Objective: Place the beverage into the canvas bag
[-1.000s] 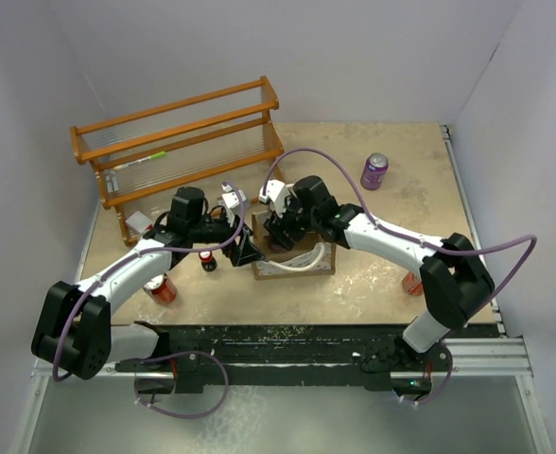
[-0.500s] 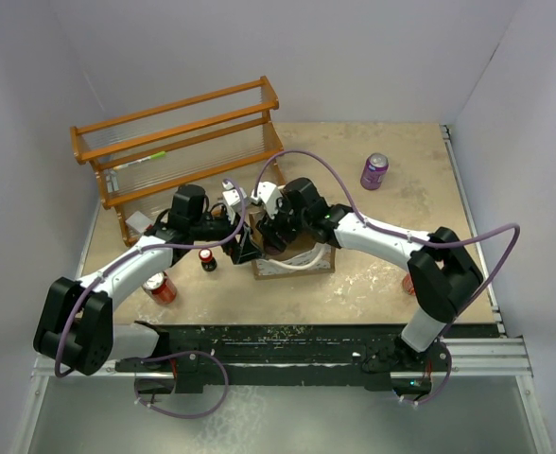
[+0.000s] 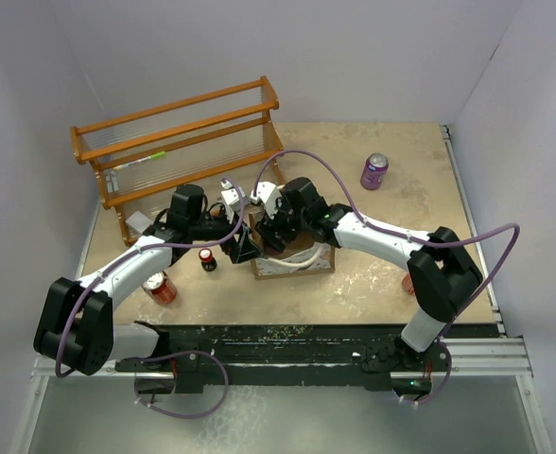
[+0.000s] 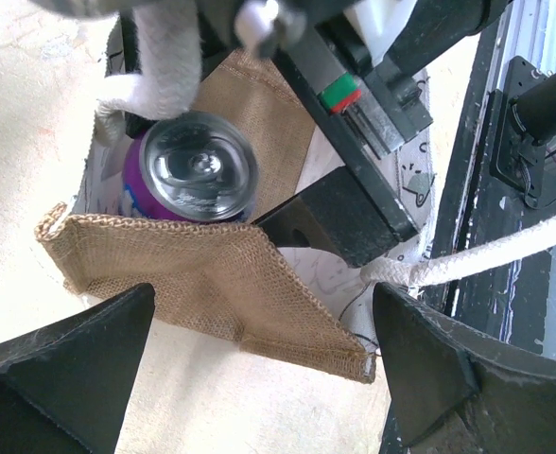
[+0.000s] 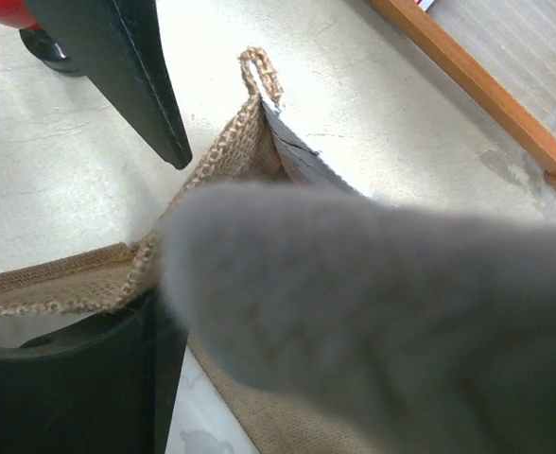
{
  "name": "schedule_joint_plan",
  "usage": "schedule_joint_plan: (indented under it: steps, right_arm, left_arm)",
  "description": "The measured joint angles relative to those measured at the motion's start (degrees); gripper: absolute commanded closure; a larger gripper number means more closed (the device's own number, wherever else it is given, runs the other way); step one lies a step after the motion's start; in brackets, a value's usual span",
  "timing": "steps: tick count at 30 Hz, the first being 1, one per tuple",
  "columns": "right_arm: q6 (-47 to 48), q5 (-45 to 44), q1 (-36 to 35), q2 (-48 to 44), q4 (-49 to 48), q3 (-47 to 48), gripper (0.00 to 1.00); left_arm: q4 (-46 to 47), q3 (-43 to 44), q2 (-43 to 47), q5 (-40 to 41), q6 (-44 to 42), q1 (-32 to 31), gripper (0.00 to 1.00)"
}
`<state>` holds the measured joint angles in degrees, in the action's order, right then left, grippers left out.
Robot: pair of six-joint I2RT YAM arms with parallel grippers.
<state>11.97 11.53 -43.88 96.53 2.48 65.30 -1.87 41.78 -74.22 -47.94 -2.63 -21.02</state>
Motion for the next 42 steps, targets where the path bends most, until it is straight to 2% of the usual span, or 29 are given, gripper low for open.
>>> schedule_joint_plan:
  steps: [8, 15, 28, 42]
  right_arm:
    - [0.15, 0.42, 0.00, -0.15, 0.17, 2.49, 0.11]
    - [0.72, 1.46, 0.00, -1.03, 0.94, 2.82, 0.11]
    - [5.99, 5.64, 0.00, -10.73, 5.14, -0.85, 0.17]
    - [8.96, 6.23, 0.00, -9.09, 7.19, -2.56, 0.19]
  left_arm:
    - [-0.46, 0.00, 0.20, -0.07, 0.00, 0.02, 0.01]
    - [-0.66, 0.00, 0.44, -0.07, -0.02, 0.20, 0.01]
    - [-3.63, 0.96, 1.16, 0.04, -1.55, 0.72, 0.01]
    - [-6.21, 3.76, 1.16, 0.61, -2.58, 0.76, 0.01]
